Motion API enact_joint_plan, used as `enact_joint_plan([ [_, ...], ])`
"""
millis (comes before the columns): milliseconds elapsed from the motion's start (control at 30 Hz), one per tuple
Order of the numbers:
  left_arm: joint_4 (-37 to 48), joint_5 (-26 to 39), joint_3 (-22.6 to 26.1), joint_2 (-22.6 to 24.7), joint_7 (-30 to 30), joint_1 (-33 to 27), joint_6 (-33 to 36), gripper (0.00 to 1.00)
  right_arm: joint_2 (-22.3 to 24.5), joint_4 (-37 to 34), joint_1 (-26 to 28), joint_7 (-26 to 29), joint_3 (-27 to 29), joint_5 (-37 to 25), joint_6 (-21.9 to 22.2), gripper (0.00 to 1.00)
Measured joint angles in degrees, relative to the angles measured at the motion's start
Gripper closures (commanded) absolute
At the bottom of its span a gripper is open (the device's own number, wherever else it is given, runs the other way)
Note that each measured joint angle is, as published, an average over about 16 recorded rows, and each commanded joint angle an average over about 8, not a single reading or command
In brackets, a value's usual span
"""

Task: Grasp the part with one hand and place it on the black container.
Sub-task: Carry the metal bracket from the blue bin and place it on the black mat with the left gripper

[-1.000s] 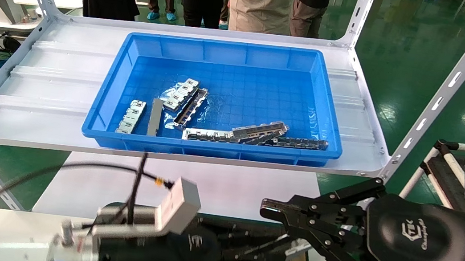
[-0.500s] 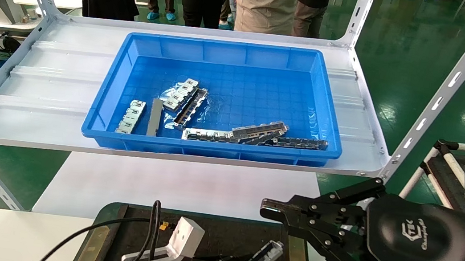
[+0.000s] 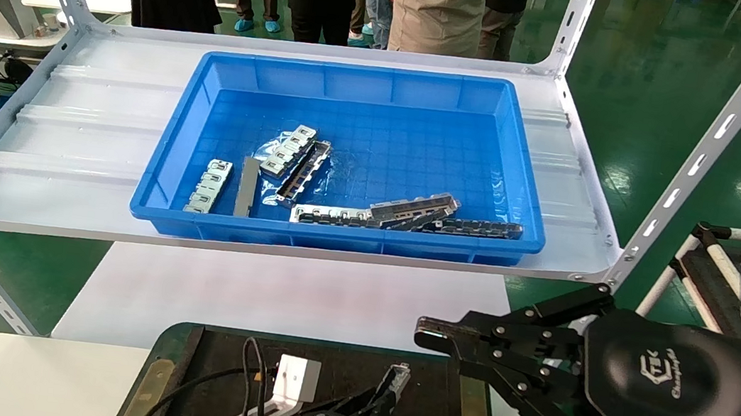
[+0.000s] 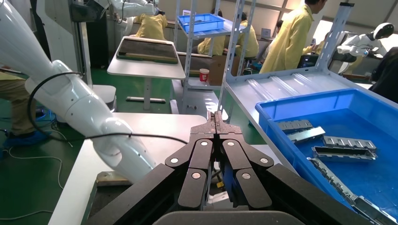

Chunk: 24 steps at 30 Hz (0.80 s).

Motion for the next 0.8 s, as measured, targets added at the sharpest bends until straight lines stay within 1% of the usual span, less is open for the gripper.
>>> enact_joint_plan([
  [233,3.4,0.0,-1.6,5.1,-0.2,1.4,-6.1,1.0,0.0,0.0,0.0,0.0,0.0,0.0,0.0,1.0],
  [433,5.9,0.3,-3.2,8.6,-0.6,2.0,-9.7,1.0,0.0,0.0,0.0,0.0,0.0,0.0,0.0,1.0],
  [600,7.5,0.7,-3.9,10.5,-1.3,2.0,-11.7,1.0,0.0,0.0,0.0,0.0,0.0,0.0,0.0,1.0],
  [800,8.8,1.3,-3.8,11.5,-2.8,1.7,-13.2,1.0,0.0,0.0,0.0,0.0,0.0,0.0,0.0,1.0],
])
